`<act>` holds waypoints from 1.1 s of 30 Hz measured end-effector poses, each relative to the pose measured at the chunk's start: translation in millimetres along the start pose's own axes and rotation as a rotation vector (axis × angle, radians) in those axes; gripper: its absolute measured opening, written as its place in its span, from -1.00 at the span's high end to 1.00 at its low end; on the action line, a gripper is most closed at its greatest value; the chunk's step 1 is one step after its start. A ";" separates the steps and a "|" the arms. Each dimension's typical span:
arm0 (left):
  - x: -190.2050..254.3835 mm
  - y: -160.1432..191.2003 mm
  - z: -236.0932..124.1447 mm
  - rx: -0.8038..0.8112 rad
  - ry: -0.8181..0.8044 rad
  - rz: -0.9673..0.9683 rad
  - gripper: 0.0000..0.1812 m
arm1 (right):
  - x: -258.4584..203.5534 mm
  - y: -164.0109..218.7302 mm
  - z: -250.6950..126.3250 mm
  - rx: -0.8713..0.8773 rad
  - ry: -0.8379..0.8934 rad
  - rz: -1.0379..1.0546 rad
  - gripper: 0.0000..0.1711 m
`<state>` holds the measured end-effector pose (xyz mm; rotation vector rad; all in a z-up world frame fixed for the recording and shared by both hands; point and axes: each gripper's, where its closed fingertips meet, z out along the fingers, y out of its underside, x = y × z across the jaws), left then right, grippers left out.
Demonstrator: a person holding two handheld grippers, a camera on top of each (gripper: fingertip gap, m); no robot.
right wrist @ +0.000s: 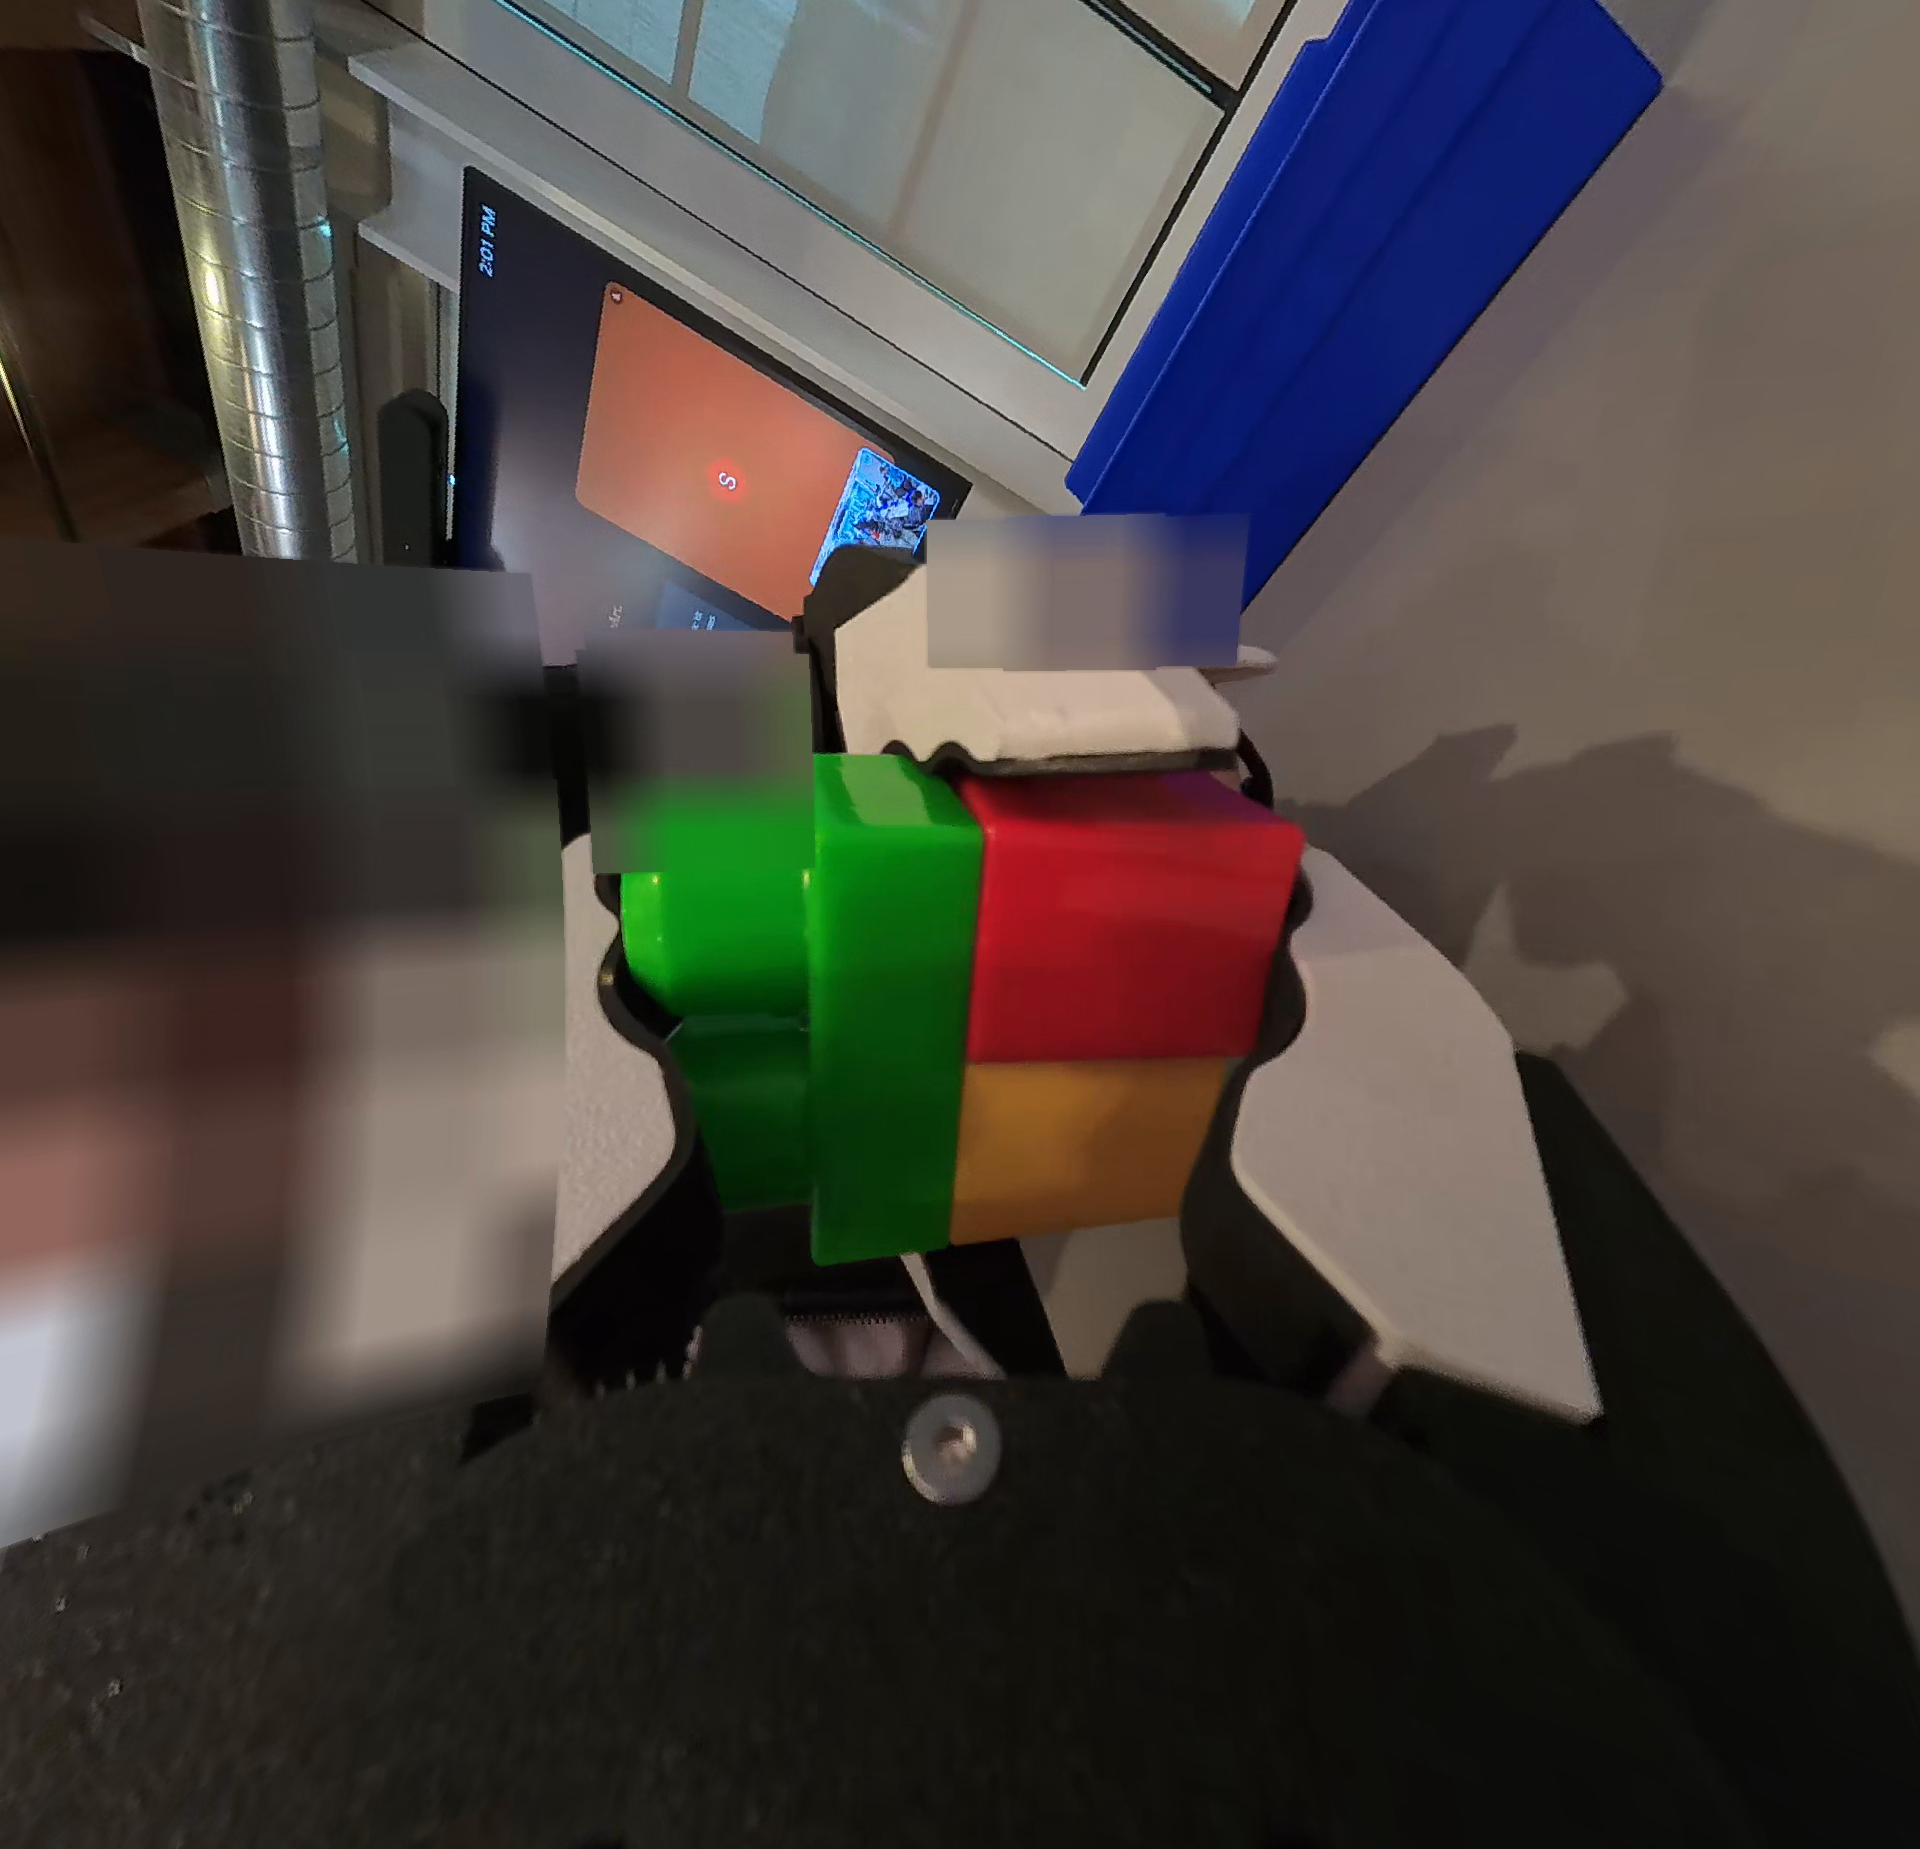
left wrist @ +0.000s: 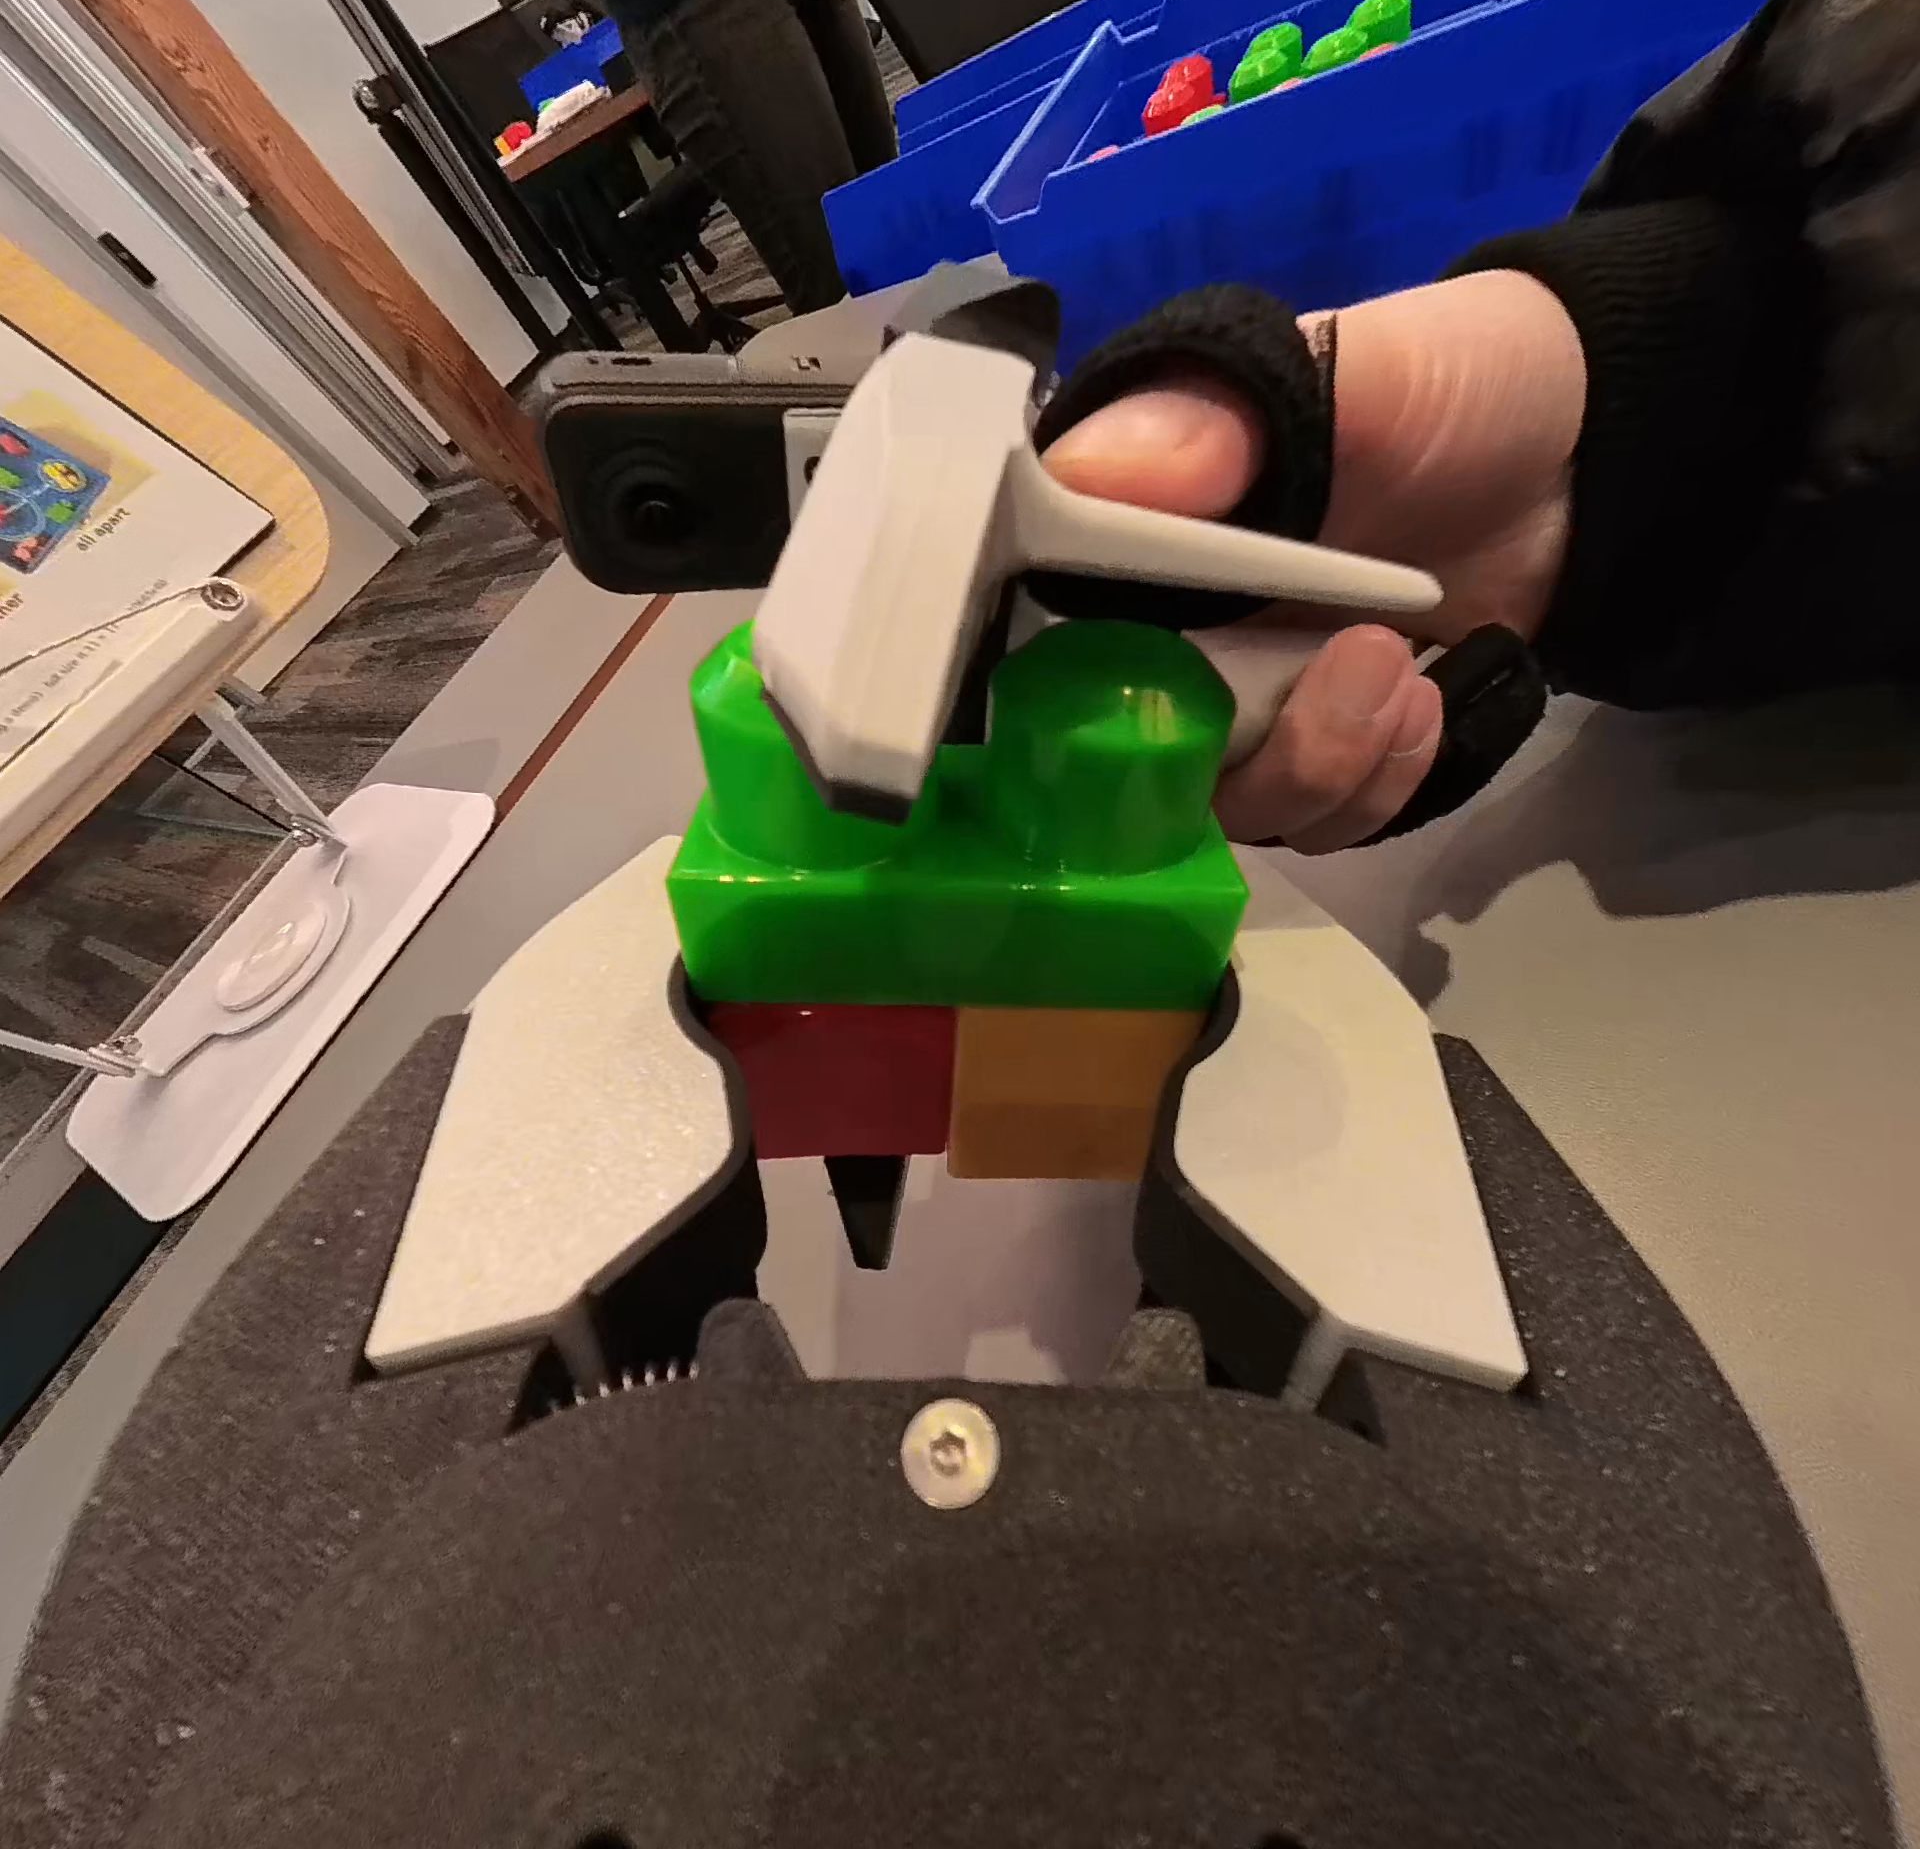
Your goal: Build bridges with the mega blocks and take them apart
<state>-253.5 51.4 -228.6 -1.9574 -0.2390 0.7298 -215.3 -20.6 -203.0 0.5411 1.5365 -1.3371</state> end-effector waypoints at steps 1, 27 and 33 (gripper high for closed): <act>0.3 -0.1 -0.2 0.000 0.001 0.000 0.01 | -0.4 0.4 0.2 -0.005 -0.002 -0.001 -0.32; 0.5 -3.0 -0.3 0.057 0.013 -0.046 0.00 | -32.9 -9.6 -10.7 0.080 -0.337 0.155 -0.33; 3.2 0.2 1.2 0.029 0.036 -0.042 0.01 | -33.8 -3.0 -6.5 0.057 -0.295 0.120 -0.49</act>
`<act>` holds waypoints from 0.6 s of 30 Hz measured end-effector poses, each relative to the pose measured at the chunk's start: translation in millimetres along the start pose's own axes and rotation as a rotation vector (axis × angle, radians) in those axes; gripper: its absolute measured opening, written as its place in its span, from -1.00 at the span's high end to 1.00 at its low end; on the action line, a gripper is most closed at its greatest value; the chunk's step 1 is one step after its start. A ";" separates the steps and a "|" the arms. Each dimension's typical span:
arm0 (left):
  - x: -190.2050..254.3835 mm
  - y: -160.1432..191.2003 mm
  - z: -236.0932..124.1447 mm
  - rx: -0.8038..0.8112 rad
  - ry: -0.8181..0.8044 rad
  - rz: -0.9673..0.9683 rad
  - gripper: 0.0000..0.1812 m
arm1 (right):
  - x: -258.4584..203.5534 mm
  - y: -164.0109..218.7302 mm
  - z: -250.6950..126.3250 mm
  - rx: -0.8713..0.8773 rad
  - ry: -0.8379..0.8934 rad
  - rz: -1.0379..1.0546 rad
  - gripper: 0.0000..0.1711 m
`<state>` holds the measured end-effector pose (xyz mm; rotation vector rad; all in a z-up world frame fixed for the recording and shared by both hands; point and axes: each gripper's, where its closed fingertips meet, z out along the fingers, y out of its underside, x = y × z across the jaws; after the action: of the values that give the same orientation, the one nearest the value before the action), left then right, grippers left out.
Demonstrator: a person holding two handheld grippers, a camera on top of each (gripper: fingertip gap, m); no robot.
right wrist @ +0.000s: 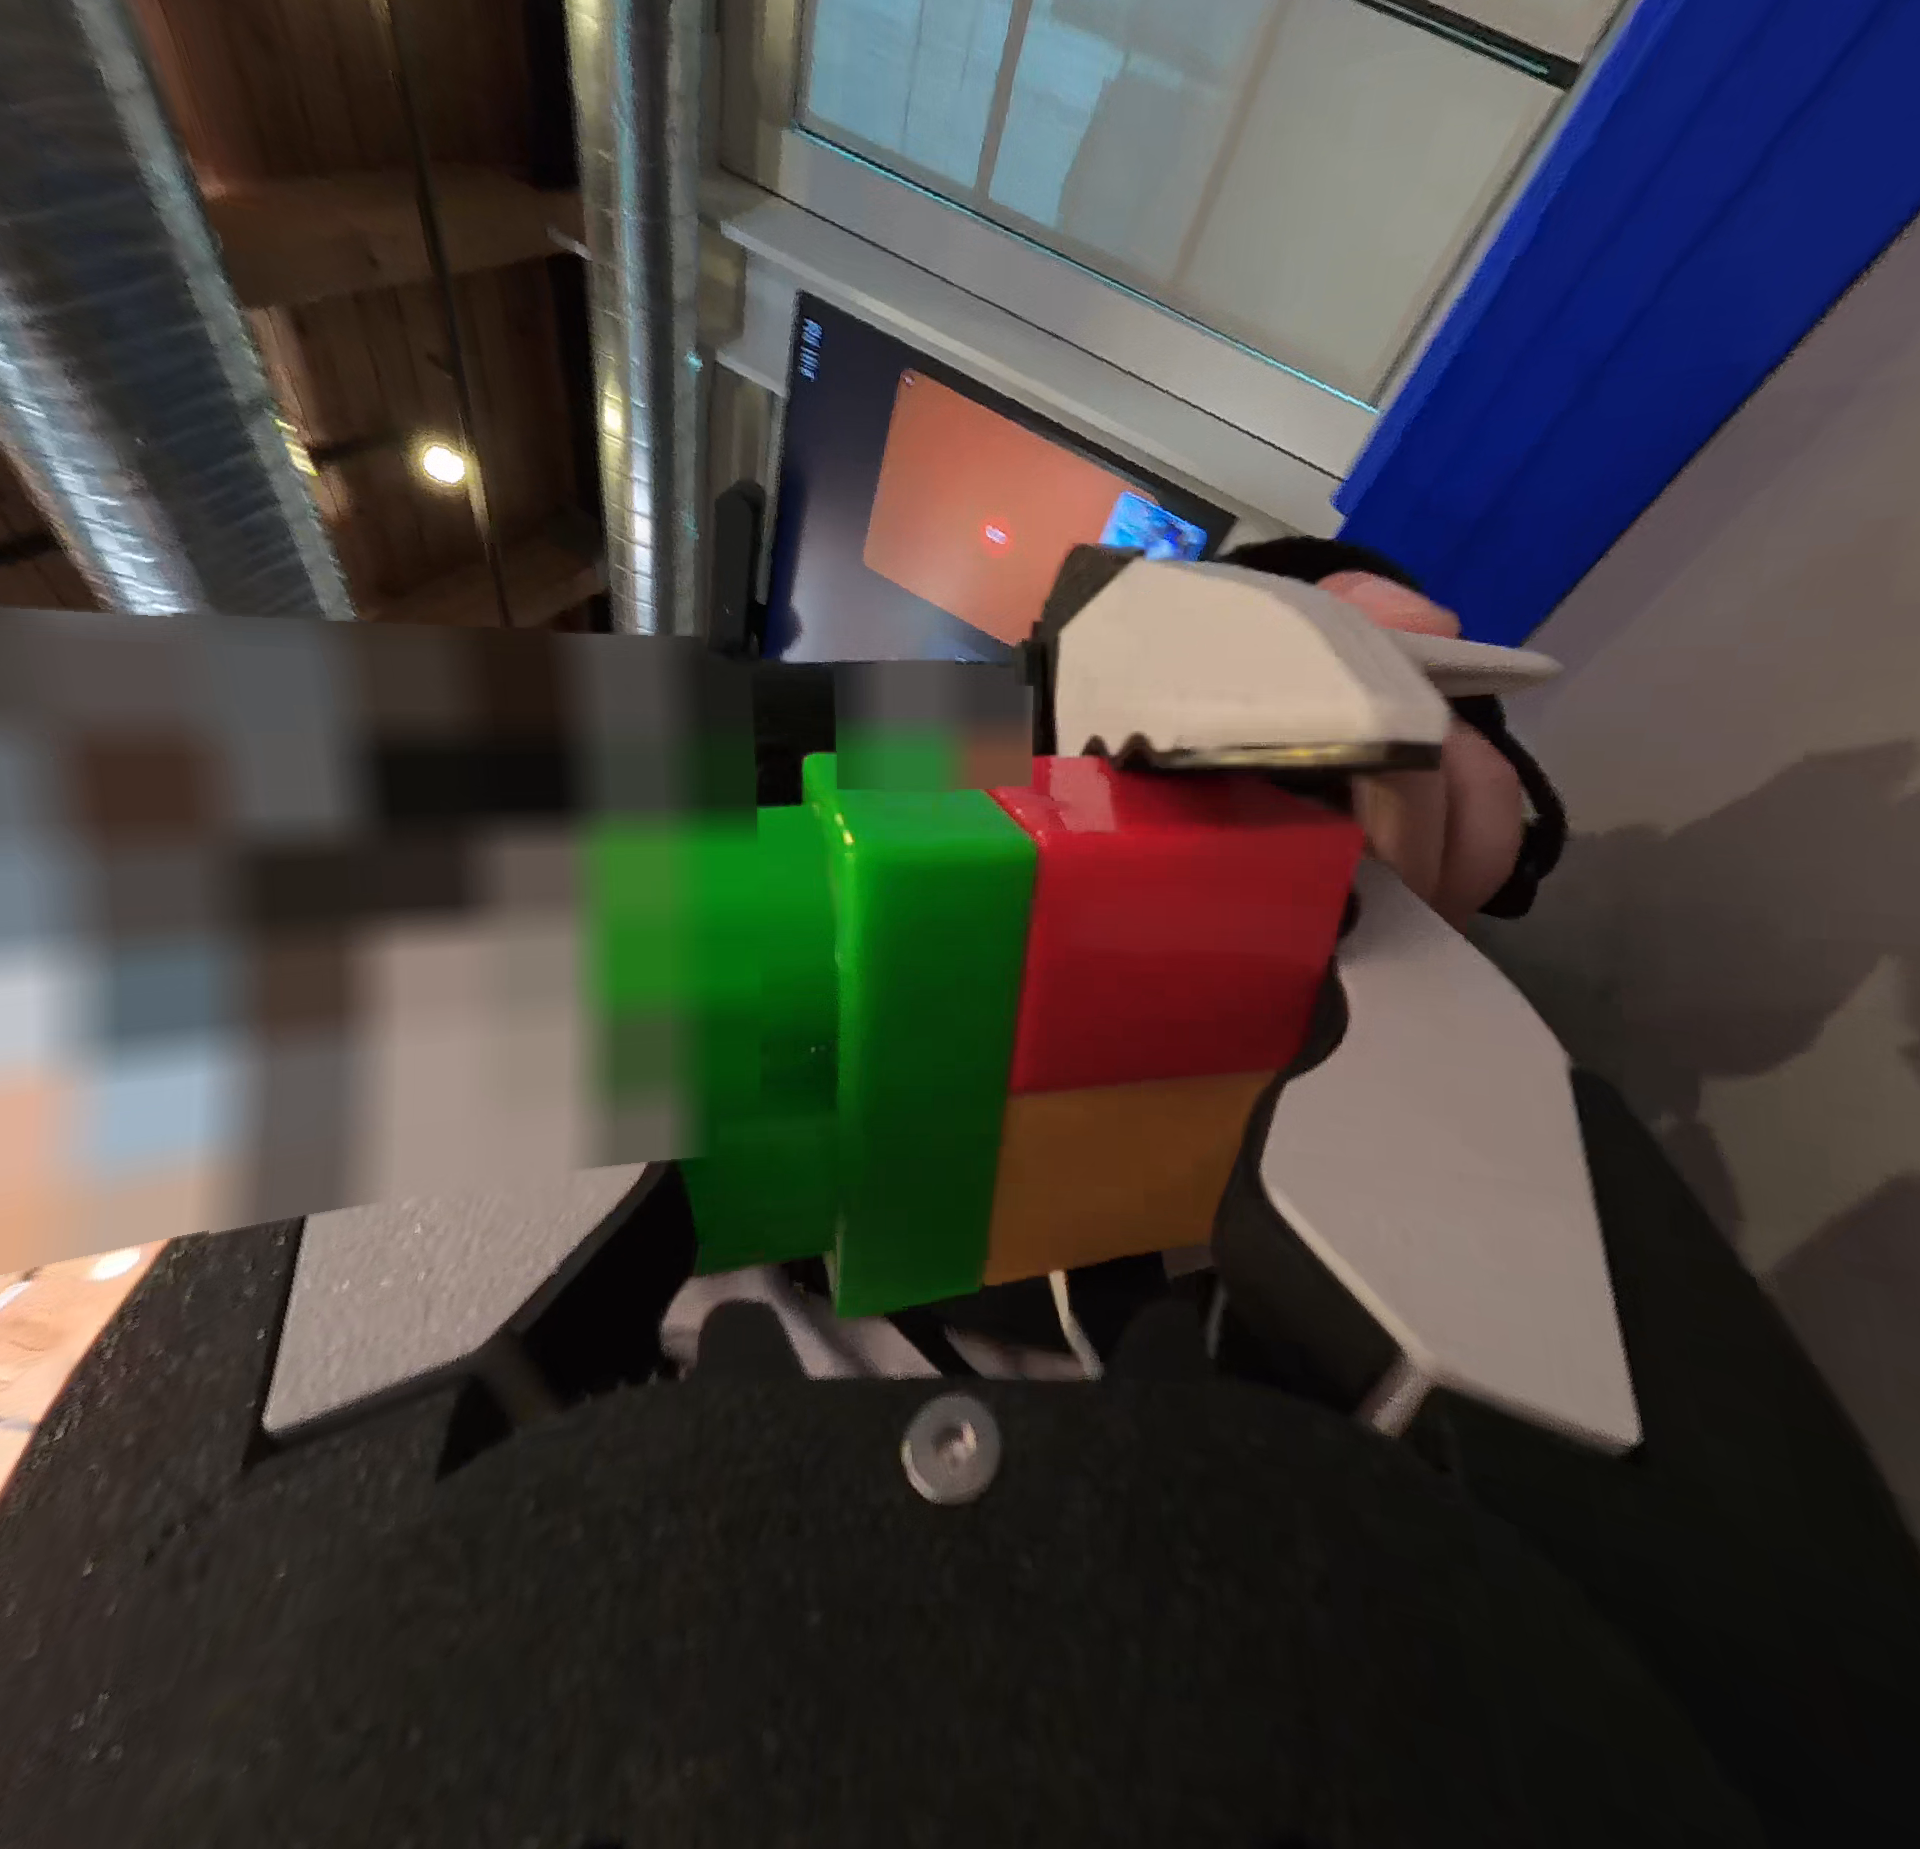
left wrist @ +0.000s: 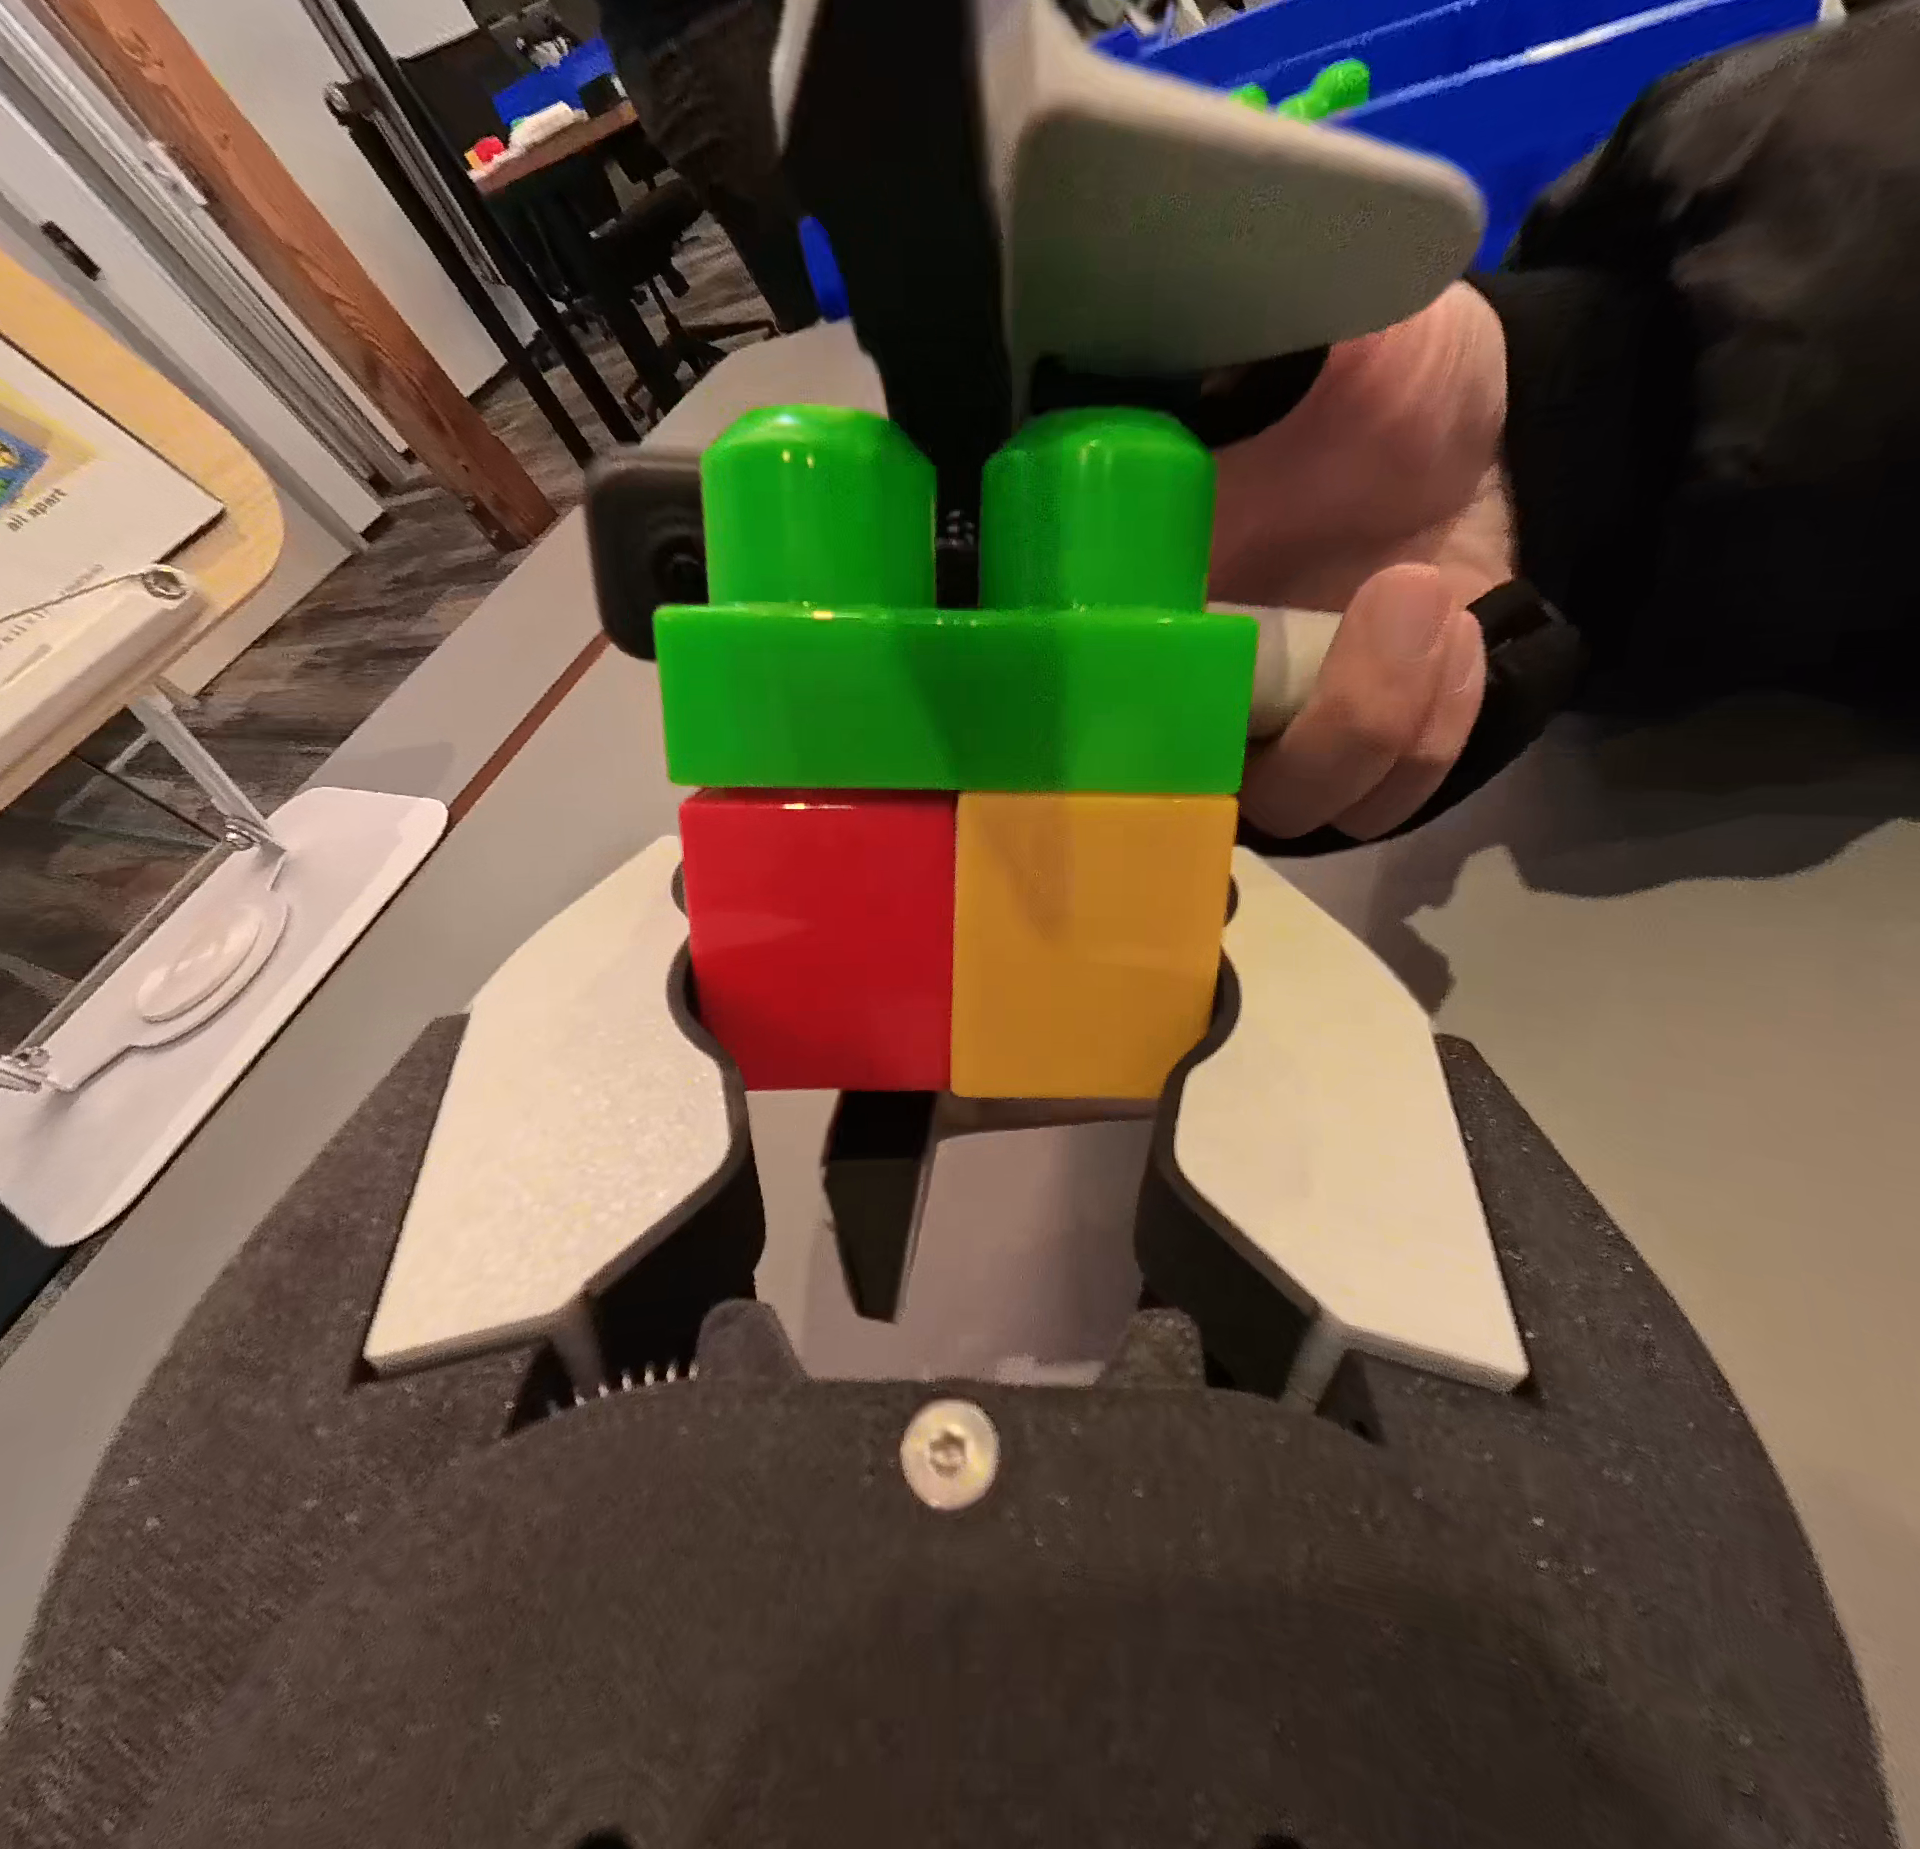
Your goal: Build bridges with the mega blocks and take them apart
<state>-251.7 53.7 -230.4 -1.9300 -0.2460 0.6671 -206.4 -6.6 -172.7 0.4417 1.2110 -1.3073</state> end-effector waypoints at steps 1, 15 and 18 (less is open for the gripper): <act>1.0 1.3 0.9 -0.010 0.005 0.000 0.01 | 2.1 2.4 1.3 -0.014 0.030 -0.014 -0.48; 0.8 5.4 0.3 -0.052 -0.006 -0.013 0.01 | 6.0 1.2 0.2 -0.007 0.021 0.019 -0.37; 1.0 8.0 0.8 -0.070 -0.007 -0.013 0.01 | 7.6 1.9 -0.6 -0.014 0.022 0.022 -0.37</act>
<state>-252.2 51.2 -238.0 -1.9911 -0.2896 0.6642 -206.4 -9.3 -180.1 0.4599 1.2297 -1.2774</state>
